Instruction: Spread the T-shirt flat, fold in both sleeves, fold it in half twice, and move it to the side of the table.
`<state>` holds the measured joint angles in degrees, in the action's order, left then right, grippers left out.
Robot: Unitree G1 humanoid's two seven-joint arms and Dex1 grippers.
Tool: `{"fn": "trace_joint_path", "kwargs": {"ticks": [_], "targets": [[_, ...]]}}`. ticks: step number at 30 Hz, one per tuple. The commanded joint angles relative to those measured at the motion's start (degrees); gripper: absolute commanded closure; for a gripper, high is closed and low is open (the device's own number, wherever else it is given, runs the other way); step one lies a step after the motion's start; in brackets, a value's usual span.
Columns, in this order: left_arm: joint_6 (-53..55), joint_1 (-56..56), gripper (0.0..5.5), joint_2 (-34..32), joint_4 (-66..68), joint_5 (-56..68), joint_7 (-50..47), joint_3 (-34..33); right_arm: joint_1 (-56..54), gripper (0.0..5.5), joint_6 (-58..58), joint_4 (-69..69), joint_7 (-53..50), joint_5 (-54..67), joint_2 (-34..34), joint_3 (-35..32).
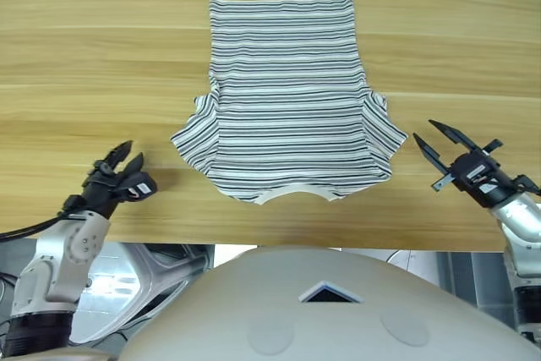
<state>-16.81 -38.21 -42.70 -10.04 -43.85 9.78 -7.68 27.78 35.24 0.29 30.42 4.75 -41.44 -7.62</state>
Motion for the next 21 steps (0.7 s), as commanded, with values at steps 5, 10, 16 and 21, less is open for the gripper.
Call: {"fn": "trace_joint_path", "kwargs": {"ticks": [5, 10, 16, 21], "targets": [[-0.5, 4.2, 3.75, -2.2, 0.5, -2.9, 4.4, 6.3, -0.3, 4.01, -0.1, 0.2, -0.9, -2.5, 1.6, -1.2], [-1.1, 11.2, 3.75, -3.4, 4.2, -4.2, 5.1, 10.5, 3.0, 4.01, 1.4, 0.0, -2.2, -3.1, 3.4, -2.9], [-2.6, 17.7, 3.75, -4.3, 8.3, -5.3, 4.8, 15.3, 5.1, 4.01, 2.4, -0.1, -3.3, -4.0, 5.1, -3.9], [-3.8, 18.0, 3.75, -5.5, 8.2, -5.4, 5.4, 18.0, 5.5, 4.01, 2.5, 0.1, -3.5, -4.2, 5.6, -4.1]]}}
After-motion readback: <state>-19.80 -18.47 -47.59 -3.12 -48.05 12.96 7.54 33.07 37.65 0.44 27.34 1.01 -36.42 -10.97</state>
